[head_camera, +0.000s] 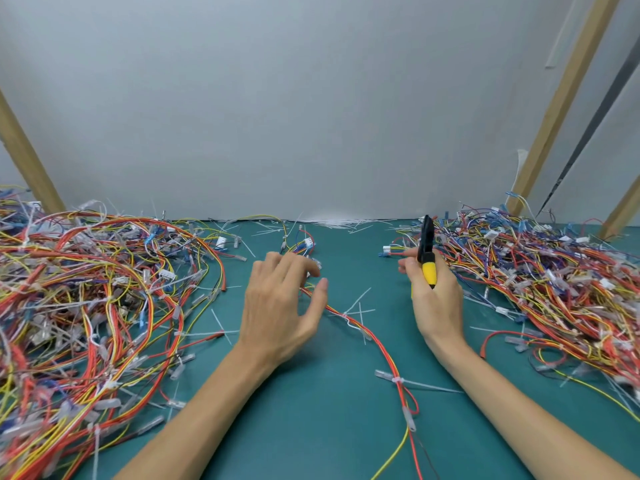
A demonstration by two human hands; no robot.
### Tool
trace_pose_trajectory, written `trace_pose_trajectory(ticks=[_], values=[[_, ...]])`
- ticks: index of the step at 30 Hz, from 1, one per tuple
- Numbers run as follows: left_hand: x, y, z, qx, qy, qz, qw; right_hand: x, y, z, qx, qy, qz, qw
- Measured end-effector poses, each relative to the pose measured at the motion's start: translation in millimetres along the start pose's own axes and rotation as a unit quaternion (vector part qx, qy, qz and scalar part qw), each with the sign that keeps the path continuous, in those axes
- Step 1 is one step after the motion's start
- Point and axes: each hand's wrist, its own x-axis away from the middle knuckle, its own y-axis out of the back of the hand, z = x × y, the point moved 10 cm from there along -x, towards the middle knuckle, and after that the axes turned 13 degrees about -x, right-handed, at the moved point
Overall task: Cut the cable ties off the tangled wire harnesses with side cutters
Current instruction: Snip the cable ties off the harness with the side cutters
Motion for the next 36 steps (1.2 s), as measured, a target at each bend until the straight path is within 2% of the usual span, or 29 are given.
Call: trace_pose_trajectory(ticks=[2, 5, 8, 13, 17, 19, 22, 25, 28, 32, 34, 36], values=[[2.2, -9.5, 2.4, 0.035, 0.06, 0.05, 0.996, -1.8, 1.6, -3.9, -0.027, -0.014, -0.005, 1.0], [16.0, -39.1, 4.7, 0.051, 0.156, 0.17, 0.972, -1.7, 4.8, -4.7, -0.068, -0.028, -0.017, 0.997], [30.4, -59.3, -1.5, -0.05, 0.145, 0.275, 0.949, -1.5, 4.8, -10.5, -0.11, -0.054, -0.022, 0.992], [33.0, -70.0, -10.1, -0.165, 0.115, 0.317, 0.927, -4.7, 4.7, -21.7, -0.141, -0.09, -0.029, 0.986], [33.5, -74.6, -6.6, -0.172, 0.121, 0.338, 0.917, -3.7, 3.3, -20.6, -0.157, -0.085, -0.014, 0.984], [32.8, -74.2, -3.3, -0.134, 0.135, 0.343, 0.92, -2.9, 1.6, -19.8, -0.156, -0.086, -0.003, 0.984], [30.3, -70.6, 7.8, -0.017, 0.179, 0.328, 0.927, -1.2, -2.9, -16.5, -0.163, -0.092, 0.011, 0.982], [21.2, -61.2, 21.0, 0.097, 0.19, 0.252, 0.944, 0.5, -4.7, -14.2, -0.185, -0.103, 0.014, 0.977], [12.8, -47.8, 21.4, 0.124, 0.138, 0.172, 0.968, 3.4, -4.6, -15.9, -0.207, -0.127, 0.018, 0.97], [11.2, -44.9, 13.0, 0.111, 0.085, 0.145, 0.979, 3.9, -10.5, -15.1, -0.178, -0.118, 0.052, 0.975], [10.8, -46.4, 14.6, 0.134, 0.098, 0.148, 0.975, 3.8, -13.9, -13.0, -0.156, -0.107, 0.07, 0.979], [11.9, -49.8, 21.9, 0.2, 0.149, 0.159, 0.955, 4.3, -15.0, -10.0, -0.136, -0.095, 0.079, 0.983]])
